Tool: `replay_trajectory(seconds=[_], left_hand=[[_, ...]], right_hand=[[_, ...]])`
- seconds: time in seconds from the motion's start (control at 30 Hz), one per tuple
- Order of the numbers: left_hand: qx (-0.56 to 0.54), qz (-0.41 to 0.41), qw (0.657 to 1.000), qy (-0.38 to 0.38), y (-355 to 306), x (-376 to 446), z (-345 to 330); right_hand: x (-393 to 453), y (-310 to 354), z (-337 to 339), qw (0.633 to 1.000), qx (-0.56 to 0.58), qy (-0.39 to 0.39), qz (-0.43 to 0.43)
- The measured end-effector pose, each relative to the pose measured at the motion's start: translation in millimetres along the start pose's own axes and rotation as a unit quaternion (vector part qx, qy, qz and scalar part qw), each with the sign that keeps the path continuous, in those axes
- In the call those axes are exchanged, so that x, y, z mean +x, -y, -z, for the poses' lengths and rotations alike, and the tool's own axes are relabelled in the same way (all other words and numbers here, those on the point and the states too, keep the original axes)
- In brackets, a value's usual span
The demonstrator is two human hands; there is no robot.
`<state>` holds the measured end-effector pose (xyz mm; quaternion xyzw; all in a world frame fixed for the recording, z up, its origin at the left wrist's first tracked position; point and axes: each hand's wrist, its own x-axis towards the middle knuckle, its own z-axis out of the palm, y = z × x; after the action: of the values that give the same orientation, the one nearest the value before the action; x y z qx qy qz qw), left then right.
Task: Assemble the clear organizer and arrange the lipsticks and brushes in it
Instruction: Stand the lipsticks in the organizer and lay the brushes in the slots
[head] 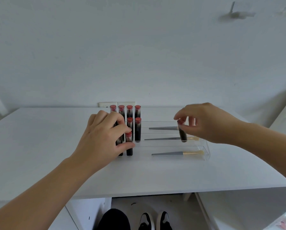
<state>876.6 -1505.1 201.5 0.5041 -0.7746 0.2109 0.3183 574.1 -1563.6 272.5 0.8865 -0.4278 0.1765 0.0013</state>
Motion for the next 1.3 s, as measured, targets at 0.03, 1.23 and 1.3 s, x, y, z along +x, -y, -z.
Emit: replay_trajectory(seconds=[0.03,1.23,1.3], left_hand=[[-0.002,0.0,1.0,0.002,0,0,0],[-0.048,-0.049,0.995,-0.067,5,-5,6],[-0.053,-0.057,0.995,-0.066,5,-5,7]], right_hand=[[1,2,1,0.998,0.054,-0.022,-0.011],[22,69,-66,0.963,0.263,-0.044,0.035],[21,69,-68,0.957,0.285,-0.049,0.025]])
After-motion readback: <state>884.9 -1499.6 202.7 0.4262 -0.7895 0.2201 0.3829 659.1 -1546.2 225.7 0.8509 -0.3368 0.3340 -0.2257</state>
